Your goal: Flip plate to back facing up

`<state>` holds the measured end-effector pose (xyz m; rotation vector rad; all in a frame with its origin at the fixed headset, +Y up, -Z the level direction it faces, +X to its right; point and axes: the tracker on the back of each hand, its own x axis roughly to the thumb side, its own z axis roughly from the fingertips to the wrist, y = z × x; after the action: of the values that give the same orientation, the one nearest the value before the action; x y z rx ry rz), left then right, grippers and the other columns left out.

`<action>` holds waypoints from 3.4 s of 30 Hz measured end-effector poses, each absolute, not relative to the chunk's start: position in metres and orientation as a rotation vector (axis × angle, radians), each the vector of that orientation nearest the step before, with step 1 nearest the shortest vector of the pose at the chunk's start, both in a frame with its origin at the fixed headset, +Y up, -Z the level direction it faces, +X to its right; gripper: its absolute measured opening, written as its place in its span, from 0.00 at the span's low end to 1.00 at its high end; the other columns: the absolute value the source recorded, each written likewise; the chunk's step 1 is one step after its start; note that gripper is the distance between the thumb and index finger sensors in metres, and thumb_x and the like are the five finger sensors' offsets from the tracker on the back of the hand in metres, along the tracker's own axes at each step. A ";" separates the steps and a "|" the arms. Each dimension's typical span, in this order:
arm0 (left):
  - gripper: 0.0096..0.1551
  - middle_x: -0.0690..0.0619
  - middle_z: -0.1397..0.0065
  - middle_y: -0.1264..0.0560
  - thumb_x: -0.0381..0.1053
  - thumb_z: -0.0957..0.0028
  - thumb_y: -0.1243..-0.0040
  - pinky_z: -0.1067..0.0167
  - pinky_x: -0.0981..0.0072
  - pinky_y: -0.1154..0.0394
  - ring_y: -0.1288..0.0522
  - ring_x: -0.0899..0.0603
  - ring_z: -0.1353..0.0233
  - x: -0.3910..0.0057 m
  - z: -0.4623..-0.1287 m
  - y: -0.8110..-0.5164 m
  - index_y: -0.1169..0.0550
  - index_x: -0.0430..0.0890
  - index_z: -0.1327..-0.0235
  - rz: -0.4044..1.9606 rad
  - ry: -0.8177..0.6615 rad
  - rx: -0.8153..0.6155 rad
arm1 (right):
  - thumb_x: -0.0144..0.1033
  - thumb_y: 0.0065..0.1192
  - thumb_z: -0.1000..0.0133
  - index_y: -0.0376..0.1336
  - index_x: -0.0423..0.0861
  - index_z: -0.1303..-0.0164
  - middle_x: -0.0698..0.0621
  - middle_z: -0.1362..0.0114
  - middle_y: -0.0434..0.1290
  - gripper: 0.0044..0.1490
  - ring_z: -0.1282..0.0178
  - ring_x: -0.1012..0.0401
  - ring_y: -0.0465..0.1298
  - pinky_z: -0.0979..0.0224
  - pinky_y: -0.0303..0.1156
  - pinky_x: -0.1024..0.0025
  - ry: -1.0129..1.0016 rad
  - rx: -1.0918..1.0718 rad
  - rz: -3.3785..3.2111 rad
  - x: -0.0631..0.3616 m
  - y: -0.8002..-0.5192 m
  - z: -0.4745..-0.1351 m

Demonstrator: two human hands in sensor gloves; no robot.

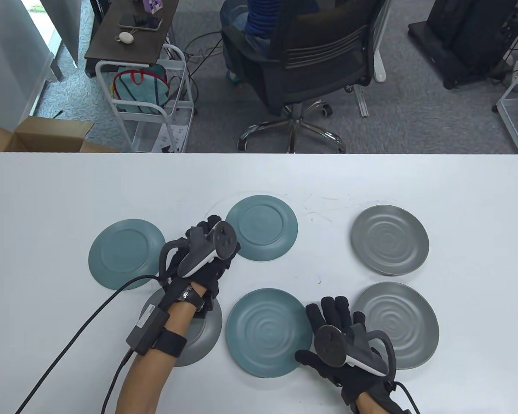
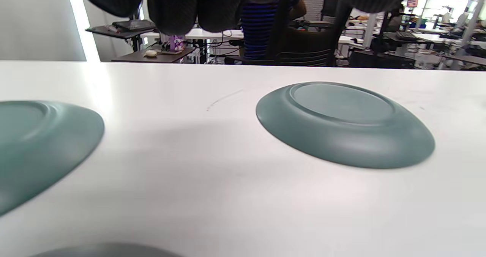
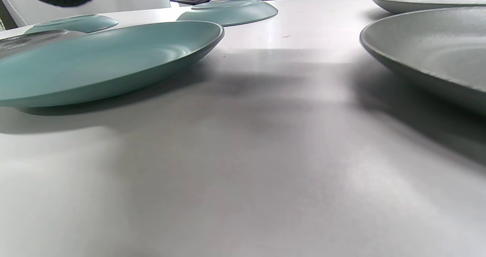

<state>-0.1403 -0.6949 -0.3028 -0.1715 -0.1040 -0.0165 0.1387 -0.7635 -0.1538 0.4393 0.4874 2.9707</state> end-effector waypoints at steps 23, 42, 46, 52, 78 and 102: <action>0.55 0.37 0.13 0.51 0.75 0.41 0.58 0.25 0.23 0.51 0.50 0.26 0.12 -0.202 -0.184 -0.729 0.52 0.43 0.11 -0.104 -0.205 -0.173 | 0.71 0.47 0.48 0.33 0.47 0.14 0.36 0.12 0.35 0.63 0.14 0.38 0.35 0.20 0.40 0.29 0.469 0.434 2.987 0.137 -0.762 -0.152; 0.55 0.37 0.12 0.53 0.75 0.41 0.59 0.25 0.23 0.52 0.51 0.26 0.12 -0.225 -0.170 -0.756 0.53 0.44 0.11 -0.123 -0.192 -0.225 | 0.71 0.48 0.48 0.33 0.46 0.14 0.36 0.12 0.35 0.62 0.14 0.38 0.35 0.20 0.41 0.29 0.486 0.405 3.020 0.137 -0.762 -0.152; 0.55 0.37 0.12 0.53 0.75 0.41 0.59 0.25 0.23 0.52 0.52 0.26 0.12 -0.226 -0.170 -0.759 0.53 0.44 0.11 -0.134 -0.191 -0.233 | 0.71 0.48 0.48 0.33 0.47 0.14 0.36 0.12 0.35 0.62 0.14 0.38 0.35 0.20 0.41 0.29 0.486 0.406 3.033 0.135 -0.760 -0.152; 0.55 0.37 0.12 0.53 0.75 0.41 0.59 0.25 0.23 0.52 0.52 0.26 0.12 -0.228 -0.170 -0.757 0.53 0.44 0.11 -0.139 -0.194 -0.230 | 0.70 0.48 0.48 0.34 0.46 0.14 0.36 0.12 0.36 0.62 0.14 0.37 0.37 0.20 0.42 0.29 0.472 0.416 3.069 0.130 -0.748 -0.154; 0.55 0.37 0.12 0.53 0.75 0.41 0.59 0.25 0.23 0.52 0.52 0.26 0.12 -0.230 -0.168 -0.756 0.53 0.44 0.11 -0.136 -0.207 -0.203 | 0.69 0.49 0.48 0.38 0.45 0.14 0.35 0.12 0.44 0.61 0.14 0.36 0.46 0.20 0.48 0.31 0.569 0.730 3.081 0.043 -0.753 -0.142; 0.55 0.37 0.12 0.53 0.75 0.41 0.59 0.25 0.23 0.52 0.52 0.26 0.12 -0.231 -0.169 -0.754 0.53 0.44 0.11 -0.136 -0.202 -0.204 | 0.58 0.51 0.43 0.39 0.40 0.16 0.27 0.15 0.44 0.54 0.19 0.30 0.51 0.23 0.59 0.38 0.629 0.884 3.124 0.024 -0.780 -0.128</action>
<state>-0.2308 -0.7543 -0.1689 -0.2035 -0.2024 -0.1358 0.0240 -0.7797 -0.1278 0.8836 0.6288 3.1242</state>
